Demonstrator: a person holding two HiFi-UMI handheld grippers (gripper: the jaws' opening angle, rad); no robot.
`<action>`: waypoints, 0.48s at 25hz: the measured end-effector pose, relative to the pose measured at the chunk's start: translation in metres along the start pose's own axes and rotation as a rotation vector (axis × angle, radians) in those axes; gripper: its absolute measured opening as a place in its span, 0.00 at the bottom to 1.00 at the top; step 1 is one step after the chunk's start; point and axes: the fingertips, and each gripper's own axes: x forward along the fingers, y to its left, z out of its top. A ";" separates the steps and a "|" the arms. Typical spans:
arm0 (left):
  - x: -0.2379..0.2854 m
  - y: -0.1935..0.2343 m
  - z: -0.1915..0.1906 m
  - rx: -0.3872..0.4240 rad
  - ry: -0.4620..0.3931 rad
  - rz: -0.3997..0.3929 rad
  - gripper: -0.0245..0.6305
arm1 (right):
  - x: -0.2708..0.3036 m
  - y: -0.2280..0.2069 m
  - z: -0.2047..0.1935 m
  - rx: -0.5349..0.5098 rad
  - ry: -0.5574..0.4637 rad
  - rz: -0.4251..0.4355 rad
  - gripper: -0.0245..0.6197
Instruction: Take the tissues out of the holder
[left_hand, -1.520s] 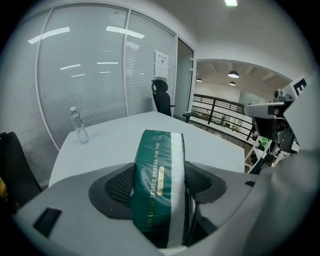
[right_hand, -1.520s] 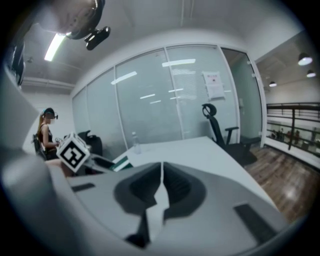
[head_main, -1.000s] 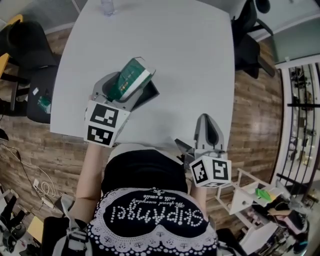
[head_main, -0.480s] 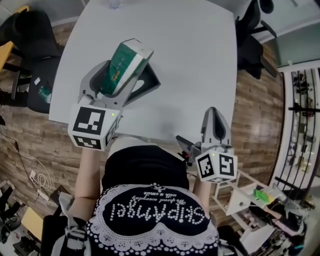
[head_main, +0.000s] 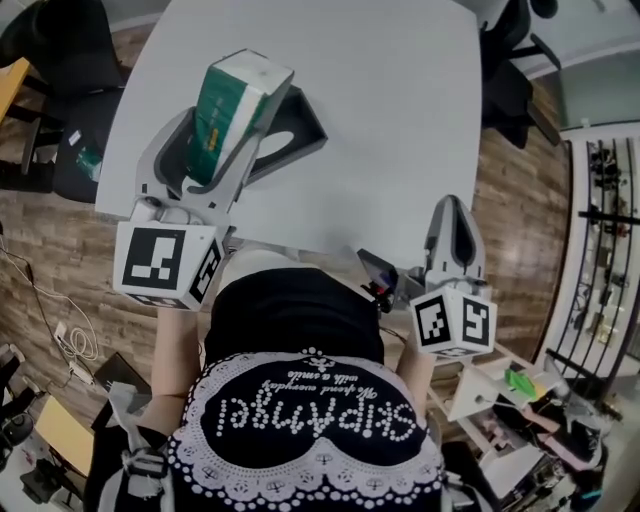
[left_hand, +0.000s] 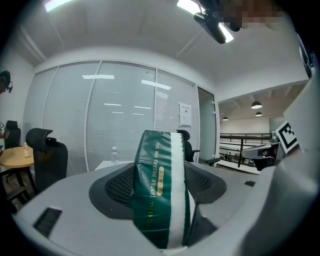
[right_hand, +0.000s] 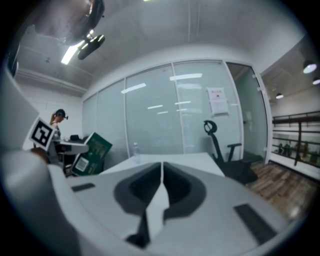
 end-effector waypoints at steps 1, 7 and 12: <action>-0.003 0.000 0.001 -0.003 -0.007 0.005 0.55 | 0.000 0.001 0.002 -0.002 -0.005 0.002 0.09; -0.012 0.004 0.012 -0.038 -0.057 0.015 0.55 | 0.005 0.000 0.002 -0.011 -0.011 0.007 0.09; -0.026 0.011 0.023 -0.048 -0.096 0.042 0.55 | 0.003 -0.001 0.003 -0.012 -0.013 0.000 0.09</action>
